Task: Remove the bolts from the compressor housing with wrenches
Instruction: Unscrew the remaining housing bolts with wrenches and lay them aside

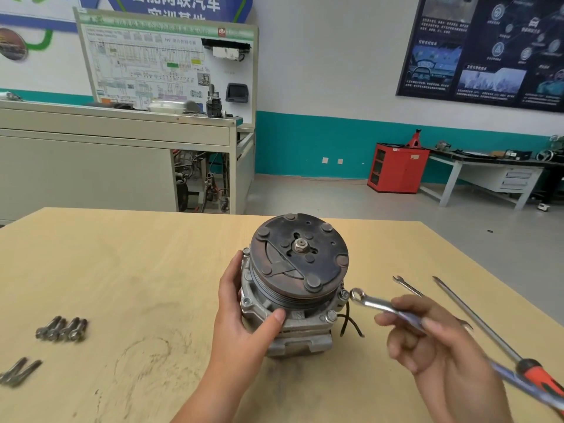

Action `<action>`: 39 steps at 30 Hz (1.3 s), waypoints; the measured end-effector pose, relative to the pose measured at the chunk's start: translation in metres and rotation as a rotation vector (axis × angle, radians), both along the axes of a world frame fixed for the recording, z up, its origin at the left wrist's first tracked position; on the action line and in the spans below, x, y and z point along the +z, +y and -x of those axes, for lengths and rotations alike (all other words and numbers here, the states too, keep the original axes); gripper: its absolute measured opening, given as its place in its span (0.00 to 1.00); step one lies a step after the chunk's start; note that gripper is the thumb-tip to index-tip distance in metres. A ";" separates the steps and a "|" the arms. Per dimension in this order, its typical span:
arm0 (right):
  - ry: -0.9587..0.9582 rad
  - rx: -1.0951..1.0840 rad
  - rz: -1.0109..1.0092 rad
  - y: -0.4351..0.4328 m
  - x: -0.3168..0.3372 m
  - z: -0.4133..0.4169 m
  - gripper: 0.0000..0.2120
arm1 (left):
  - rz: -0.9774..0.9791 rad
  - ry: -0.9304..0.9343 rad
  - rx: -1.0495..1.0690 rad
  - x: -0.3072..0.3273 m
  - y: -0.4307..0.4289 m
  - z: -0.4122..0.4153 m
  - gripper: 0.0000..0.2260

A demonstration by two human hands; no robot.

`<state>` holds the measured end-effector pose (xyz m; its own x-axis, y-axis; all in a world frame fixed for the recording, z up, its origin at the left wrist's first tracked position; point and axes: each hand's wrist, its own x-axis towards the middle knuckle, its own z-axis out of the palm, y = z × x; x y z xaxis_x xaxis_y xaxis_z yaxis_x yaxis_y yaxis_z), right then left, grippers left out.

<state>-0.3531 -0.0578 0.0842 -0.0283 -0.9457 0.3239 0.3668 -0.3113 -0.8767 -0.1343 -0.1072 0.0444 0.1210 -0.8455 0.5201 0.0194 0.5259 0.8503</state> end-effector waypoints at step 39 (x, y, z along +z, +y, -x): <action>0.162 -0.241 -0.003 0.040 -0.019 -0.062 0.16 | 0.067 -0.103 0.125 0.002 0.004 0.003 0.36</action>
<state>-0.2915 -0.0173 0.0656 -0.2004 -0.9189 0.3398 0.1379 -0.3698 -0.9188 -0.1373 -0.1033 0.0462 0.1665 -0.7900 0.5901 -0.1354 0.5745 0.8073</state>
